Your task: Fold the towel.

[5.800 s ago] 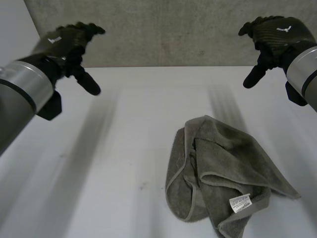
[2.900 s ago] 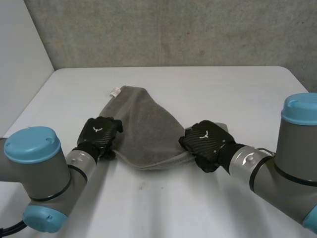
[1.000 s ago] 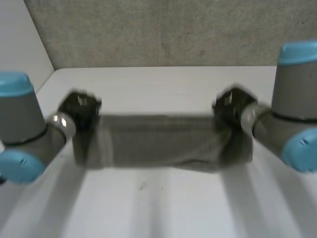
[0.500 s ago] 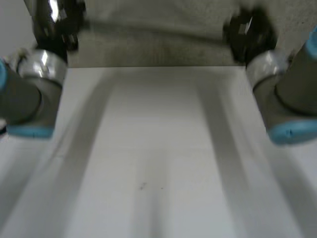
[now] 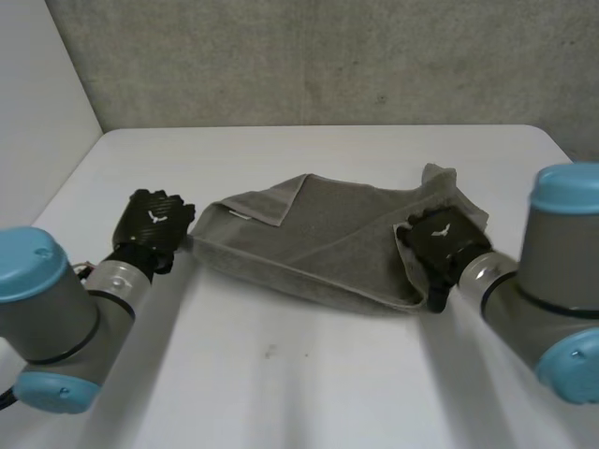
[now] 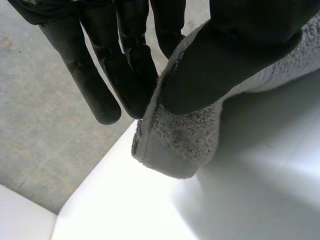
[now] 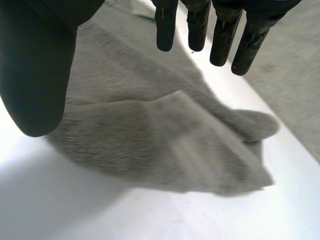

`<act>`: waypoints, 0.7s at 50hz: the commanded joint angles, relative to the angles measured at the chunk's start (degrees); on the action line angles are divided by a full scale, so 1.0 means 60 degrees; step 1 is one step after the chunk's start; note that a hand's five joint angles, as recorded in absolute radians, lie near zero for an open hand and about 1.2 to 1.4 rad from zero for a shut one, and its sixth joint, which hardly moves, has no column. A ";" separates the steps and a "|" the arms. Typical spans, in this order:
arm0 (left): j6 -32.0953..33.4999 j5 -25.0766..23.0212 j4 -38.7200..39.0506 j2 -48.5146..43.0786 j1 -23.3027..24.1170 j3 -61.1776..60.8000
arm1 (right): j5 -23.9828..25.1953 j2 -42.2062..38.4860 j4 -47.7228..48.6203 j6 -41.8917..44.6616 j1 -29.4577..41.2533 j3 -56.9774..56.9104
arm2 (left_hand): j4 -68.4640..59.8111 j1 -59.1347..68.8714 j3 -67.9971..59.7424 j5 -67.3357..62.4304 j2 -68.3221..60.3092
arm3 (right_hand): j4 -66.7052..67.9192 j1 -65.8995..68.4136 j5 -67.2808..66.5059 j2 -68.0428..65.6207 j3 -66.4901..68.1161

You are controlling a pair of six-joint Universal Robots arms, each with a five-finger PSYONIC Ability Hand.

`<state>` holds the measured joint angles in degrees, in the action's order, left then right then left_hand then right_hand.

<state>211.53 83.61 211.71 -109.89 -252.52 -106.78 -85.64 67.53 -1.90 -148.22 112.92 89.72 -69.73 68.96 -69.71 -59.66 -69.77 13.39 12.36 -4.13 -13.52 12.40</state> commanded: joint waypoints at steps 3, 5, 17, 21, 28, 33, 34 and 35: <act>-0.0026 -0.0033 -0.0480 0.1075 -0.0394 -0.0690 | 0.2008 0.1034 -0.0354 0.0005 -0.1327 -0.0610 | -0.1711 0.1839 -0.1716 -0.1724 -0.1704 | -0.0564 -0.0393 0.0689 0.0586 -0.0400; -0.0011 -0.0033 -0.0524 0.1148 -0.0482 -0.0793 | 0.2448 0.0976 -0.0603 0.0180 -0.1474 -0.0873 | -0.1711 0.1839 -0.1716 -0.1724 -0.1704 | -0.0564 -0.0393 0.0689 0.0586 -0.0400; -0.0011 -0.0062 -0.0553 0.1265 -0.0673 -0.1188 | 0.3844 -0.0943 -0.1484 0.2189 -0.1344 -0.2546 | -0.1711 0.1839 -0.1716 -0.1724 -0.1704 | 0.1076 0.1247 -0.0951 -0.1054 0.1240; 0.0003 -0.0077 -0.0553 0.1382 -0.0687 -0.1436 | 0.3888 -0.1965 -0.1470 0.2905 -0.1154 -0.3334 | -0.1711 0.1839 -0.1716 -0.1724 -0.1704 | 0.1496 0.1667 -0.1371 -0.1474 0.1660; 0.0003 -0.0092 -0.0568 0.1499 -0.0687 -0.1848 | 0.3698 -0.3504 -0.1396 0.3112 -0.0846 -0.4623 | -0.1711 0.1839 -0.1716 -0.1724 -0.1704 | 0.2111 0.2282 -0.1986 -0.2089 0.2275; -0.0011 -0.0106 -0.0568 0.1675 -0.0687 -0.2067 | 0.3669 -0.4295 -0.1382 0.3199 -0.0846 -0.5327 | -0.1711 0.1839 -0.1716 -0.1724 -0.1704 | 0.2225 0.2396 -0.2101 -0.2203 0.2390; -0.0011 -0.0106 -0.0568 0.1675 -0.0687 -0.2067 | 0.3668 -0.4298 -0.1382 0.3200 -0.0846 -0.5329 | -0.1711 0.1839 -0.1716 -0.1724 -0.1704 | 0.2225 0.2396 -0.2100 -0.2203 0.2389; -0.0011 -0.0106 -0.0568 0.1704 -0.0687 -0.2096 | 0.3610 -0.4544 -0.1382 0.3243 -0.0846 -0.5546 | -0.1711 0.1839 -0.1716 -0.1724 -0.1704 | 0.2253 0.2424 -0.2128 -0.2231 0.2417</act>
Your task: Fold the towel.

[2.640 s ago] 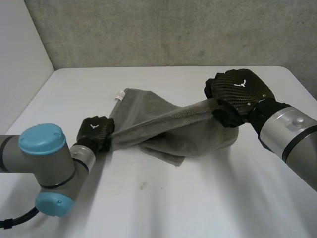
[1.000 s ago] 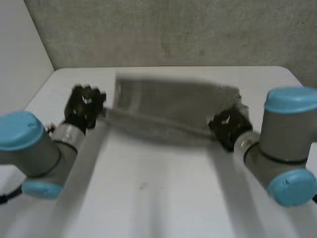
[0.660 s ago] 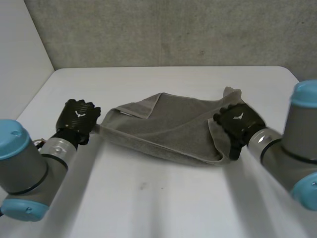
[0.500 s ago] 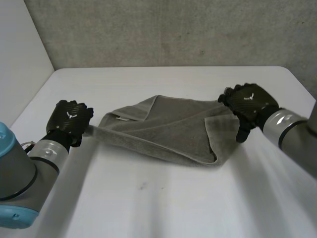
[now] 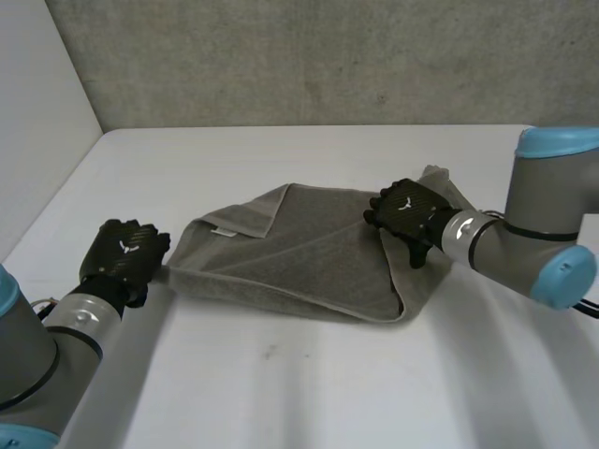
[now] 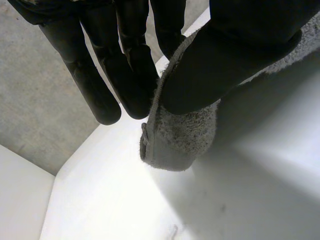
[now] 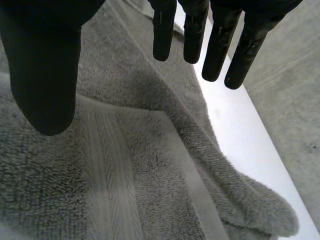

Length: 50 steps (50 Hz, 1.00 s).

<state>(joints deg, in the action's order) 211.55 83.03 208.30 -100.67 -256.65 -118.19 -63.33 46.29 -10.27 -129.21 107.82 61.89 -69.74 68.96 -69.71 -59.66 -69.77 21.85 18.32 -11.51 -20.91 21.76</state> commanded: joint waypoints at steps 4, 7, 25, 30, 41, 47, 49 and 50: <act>-0.0013 -0.0011 0.0000 0.0182 0.0016 -0.0209 | -0.0328 -0.1373 0.0012 0.0162 0.0003 -0.1306 | -0.1710 0.1839 -0.1715 -0.1724 -0.1704 | 0.1096 0.1684 -0.1151 -0.1251 0.1109; -0.0013 -0.0011 0.0000 0.0182 0.0001 -0.0195 | -0.0577 -0.1578 0.0012 0.0265 0.0003 -0.1614 | -0.1710 0.1839 -0.1715 -0.1724 -0.1704 | 0.1516 0.2104 -0.1571 -0.1672 0.1530; -0.0013 -0.0011 0.0015 0.0138 0.0001 -0.0136 | -0.0724 -0.1915 -0.0003 0.0338 0.0003 -0.2200 | -0.1710 0.1839 -0.1715 -0.1724 -0.1704 | 0.8289 0.8877 -0.8344 -0.8445 0.8303; -0.0013 -0.0011 0.0015 0.0138 0.0001 -0.0122 | -0.0826 -0.1667 0.0012 0.0309 0.0003 -0.2127 | -0.1710 0.1839 -0.1715 -0.1724 -0.1704 | 0.9692 1.0281 -0.9748 -0.9848 0.9706; -0.0013 0.0004 -0.0014 0.0737 -0.0218 0.0112 | -0.1119 0.1010 -0.0017 -0.0875 -0.0552 -0.0592 | -0.1710 0.1839 -0.1715 -0.1724 -0.1704 | 0.9692 1.0281 -0.9748 -0.9848 0.9706; -0.0087 0.0018 -0.0073 0.1397 -0.0350 0.0347 | -0.0987 0.2506 -0.0105 -0.1638 -0.1109 0.0639 | -0.1710 0.1839 -0.1715 -0.1724 -0.1704 | 0.9692 1.0281 -0.9748 -0.9848 0.9706; -0.0101 0.0018 -0.0088 0.1543 -0.0351 0.0376 | -0.1060 0.2727 -0.0134 -0.1668 -0.1241 0.0917 | -0.1710 0.1839 -0.1715 -0.1724 -0.1704 | 0.9692 1.0281 -0.9748 -0.9848 0.9706; -0.0101 0.0018 -0.0117 0.1690 -0.0351 0.0377 | -0.1060 0.2917 -0.0192 -0.1669 -0.1343 0.1254 | -0.1710 0.1839 -0.1715 -0.1724 -0.1704 | 0.9692 1.0281 -0.9748 -0.9848 0.9706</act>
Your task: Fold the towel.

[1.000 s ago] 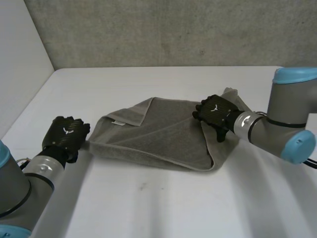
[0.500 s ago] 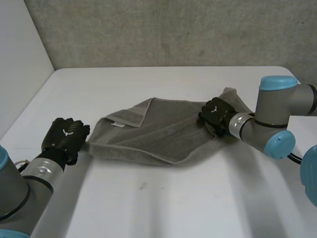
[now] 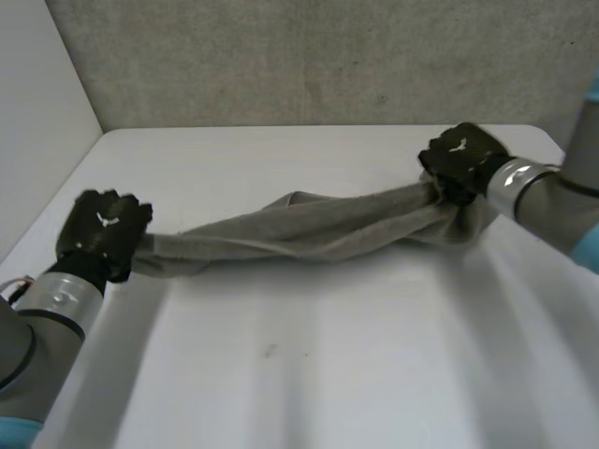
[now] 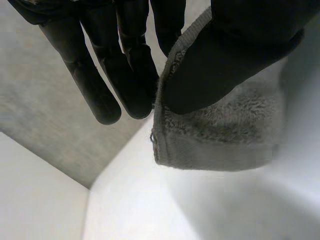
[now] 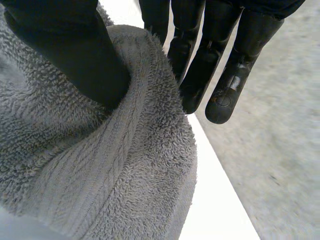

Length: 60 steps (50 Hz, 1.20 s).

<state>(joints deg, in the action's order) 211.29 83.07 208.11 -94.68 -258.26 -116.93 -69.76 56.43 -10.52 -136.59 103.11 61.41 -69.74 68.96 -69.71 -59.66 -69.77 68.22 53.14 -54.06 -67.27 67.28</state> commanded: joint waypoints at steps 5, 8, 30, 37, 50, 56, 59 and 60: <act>-0.0087 0.0012 -0.0435 0.1144 -0.0082 0.0035 | 0.0054 0.1624 -0.0633 -0.0365 -0.0807 0.2550 | -0.1710 0.1839 -0.1716 -0.1724 -0.1704 | 0.1963 0.4476 -0.2657 -0.2122 0.2119; -0.0116 -0.0017 -0.0713 0.1248 -0.0068 -0.0082 | 0.0127 0.1815 -0.0970 -0.0380 -0.1071 0.3297 | -0.1710 0.1839 -0.1716 -0.1724 -0.1704 | 0.1963 0.4476 -0.2657 -0.2122 0.2119; -0.0292 -0.0369 -0.0817 0.0472 -0.0039 -0.0244 | 0.1797 0.1918 -0.0664 -0.0277 -0.1951 0.5264 | -0.1710 0.1839 -0.1716 -0.1724 -0.1704 | -0.3550 -0.1037 0.2856 0.3391 -0.3394; -0.0292 -0.0369 -0.0817 0.0472 -0.0068 -0.0244 | 0.1841 0.1947 -0.0708 0.0117 -0.1951 0.5264 | -0.1710 0.1839 -0.1716 -0.1724 -0.1704 | -0.3270 -0.0757 0.2576 0.3112 -0.3114; -0.0292 -0.0383 -0.0817 0.0472 -0.0068 -0.0302 | 0.1739 0.2197 -0.1192 0.0997 -0.1922 0.5176 | -0.1710 0.1839 -0.1716 -0.1724 -0.1704 | -0.3858 -0.1345 0.3164 0.3700 -0.3702; -0.0263 -0.0398 -0.0803 0.0370 -0.0097 -0.0273 | 0.1754 0.2636 -0.1748 0.1290 -0.1922 0.5029 | -0.1710 0.1839 -0.1716 -0.1724 -0.1704 | -0.5176 -0.2663 0.4482 0.5017 -0.5020; -0.0249 -0.0398 -0.0803 0.0296 -0.0097 -0.0244 | 0.1768 0.2651 -0.1996 0.1509 -0.1907 0.4985 | -0.1710 0.1839 -0.1716 -0.1724 -0.1704 | -0.5792 -0.3279 0.5098 0.5633 -0.5636; -0.0249 -0.0398 -0.0803 0.0238 -0.0097 -0.0229 | 0.1768 0.2651 -0.2113 0.1669 -0.1907 0.4971 | -0.1710 0.1839 -0.1716 -0.1724 -0.1704 | -0.5765 -0.3252 0.5071 0.5606 -0.5609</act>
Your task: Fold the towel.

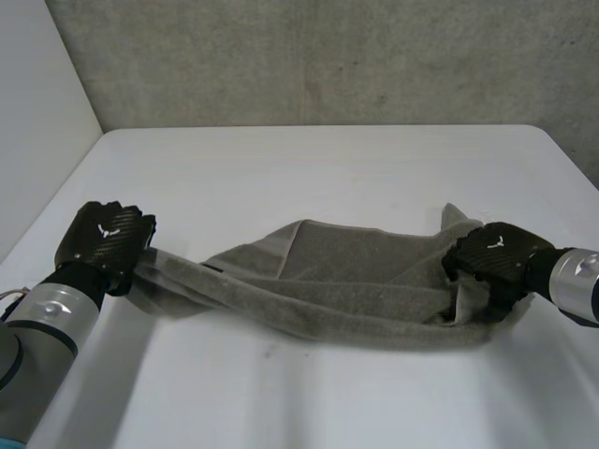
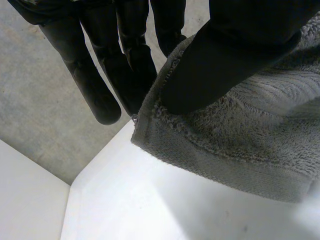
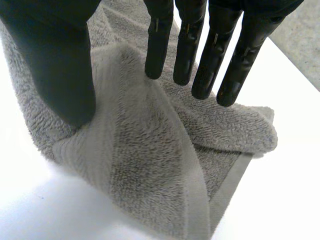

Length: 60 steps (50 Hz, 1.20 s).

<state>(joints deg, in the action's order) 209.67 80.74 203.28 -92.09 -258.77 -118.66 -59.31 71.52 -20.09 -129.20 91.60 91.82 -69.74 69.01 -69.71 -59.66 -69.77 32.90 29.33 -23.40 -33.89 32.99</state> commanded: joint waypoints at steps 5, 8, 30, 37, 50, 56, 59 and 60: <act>0.0035 -0.0010 0.0017 -0.0355 0.0003 0.0104 | -0.0062 0.0121 -0.0694 0.0835 0.0070 -0.0143 | -0.1710 0.1832 -0.1715 -0.1724 -0.1704 | 0.0431 0.1026 -0.0348 -0.0266 0.0416; 0.0035 -0.0010 0.0017 -0.0486 0.0017 0.0133 | -0.0091 0.0048 -0.0723 0.1260 0.0114 -0.0216 | -0.1710 0.1832 -0.1715 -0.1724 -0.1704 | 0.2225 0.2820 -0.2142 -0.2060 0.2210; 0.0050 -0.0010 0.0017 -0.0794 0.0017 0.0265 | 0.0040 -0.0744 -0.0225 0.0060 0.0290 -0.0904 | -0.1710 0.1832 -0.1715 -0.1724 -0.1704 | 0.0996 0.1590 -0.0912 -0.0830 0.0980; 0.0050 -0.0010 0.0017 -0.0794 0.0017 0.0265 | 0.0099 -0.0538 -0.0254 -0.0336 0.0319 -0.1255 | -0.1710 0.1832 -0.1715 -0.1724 -0.1704 | -0.0073 0.0521 0.0157 0.0239 -0.0089; 0.0050 0.0005 0.0031 -0.0794 0.0090 0.0265 | 0.0539 -0.1681 -0.0694 -0.0205 0.0583 -0.2428 | -0.1710 0.1832 -0.1715 -0.1724 -0.1704 | 0.0263 0.0857 -0.0180 -0.0098 0.0248; 0.0050 0.0005 0.0031 -0.0809 0.0105 0.0236 | 0.0524 -0.2178 -0.0884 0.0058 0.0700 -0.2706 | -0.1710 0.1832 -0.1715 -0.1724 -0.1704 | 0.0626 0.1221 -0.0543 -0.0461 0.0611; 0.0050 0.0005 0.0031 -0.0852 0.0091 0.0236 | 0.0480 -0.2310 -0.0885 0.0292 0.0700 -0.2721 | -0.1710 0.1832 -0.1715 -0.1724 -0.1704 | 0.0740 0.1334 -0.0656 -0.0574 0.0724; 0.0050 0.0005 0.0046 -0.0882 0.0090 0.0236 | 0.0465 -0.2369 -0.0885 0.0395 0.0700 -0.2721 | -0.1710 0.1832 -0.1715 -0.1724 -0.1704 | 0.0823 0.1417 -0.0739 -0.0657 0.0808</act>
<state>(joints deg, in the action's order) 209.97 80.77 203.47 -96.94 -258.18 -117.22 -56.09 59.03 -25.17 -129.42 95.67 75.83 -69.72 69.01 -69.71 -59.66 -69.77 31.03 27.66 -21.14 -31.56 30.92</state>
